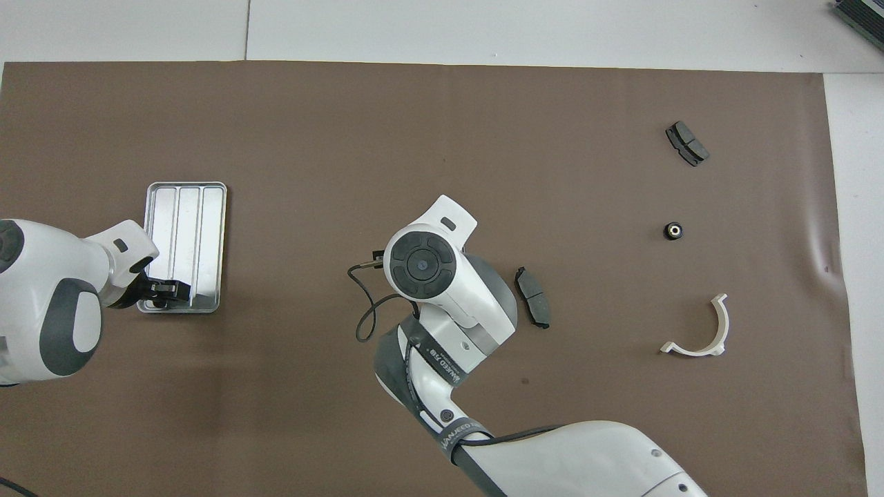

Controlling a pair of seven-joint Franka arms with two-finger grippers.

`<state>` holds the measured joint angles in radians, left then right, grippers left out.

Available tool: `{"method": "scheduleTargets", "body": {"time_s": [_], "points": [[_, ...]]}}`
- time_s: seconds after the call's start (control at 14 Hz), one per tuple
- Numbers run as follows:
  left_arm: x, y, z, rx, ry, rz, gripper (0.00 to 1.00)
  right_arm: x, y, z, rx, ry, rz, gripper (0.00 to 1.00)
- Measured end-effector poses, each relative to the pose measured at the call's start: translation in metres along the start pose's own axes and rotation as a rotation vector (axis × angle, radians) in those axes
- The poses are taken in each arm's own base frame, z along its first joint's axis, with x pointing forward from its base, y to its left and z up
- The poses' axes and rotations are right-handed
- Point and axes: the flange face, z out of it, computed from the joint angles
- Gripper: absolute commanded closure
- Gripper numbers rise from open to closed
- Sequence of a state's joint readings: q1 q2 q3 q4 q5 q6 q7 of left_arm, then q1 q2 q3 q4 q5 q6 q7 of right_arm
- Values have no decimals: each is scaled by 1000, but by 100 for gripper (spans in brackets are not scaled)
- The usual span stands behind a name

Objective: Place bearing gear from tray to pile

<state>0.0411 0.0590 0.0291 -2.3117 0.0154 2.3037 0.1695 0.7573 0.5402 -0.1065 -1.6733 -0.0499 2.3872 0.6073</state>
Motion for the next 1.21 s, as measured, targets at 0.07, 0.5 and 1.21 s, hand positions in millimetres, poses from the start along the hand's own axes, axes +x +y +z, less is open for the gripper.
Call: {"method": "scheduleTargets", "body": {"time_s": [0.07, 0.5, 1.21], "points": [[-1, -4, 0, 0, 1, -2, 38, 1, 1, 8, -4, 3, -1, 0], [-4, -7, 2, -1, 2, -6, 48, -12, -7, 23, -20, -17, -25, 26], [-14, -15, 14, 4, 39, -25, 76, -10, -4, 19, -19, -14, -19, 100]]}}
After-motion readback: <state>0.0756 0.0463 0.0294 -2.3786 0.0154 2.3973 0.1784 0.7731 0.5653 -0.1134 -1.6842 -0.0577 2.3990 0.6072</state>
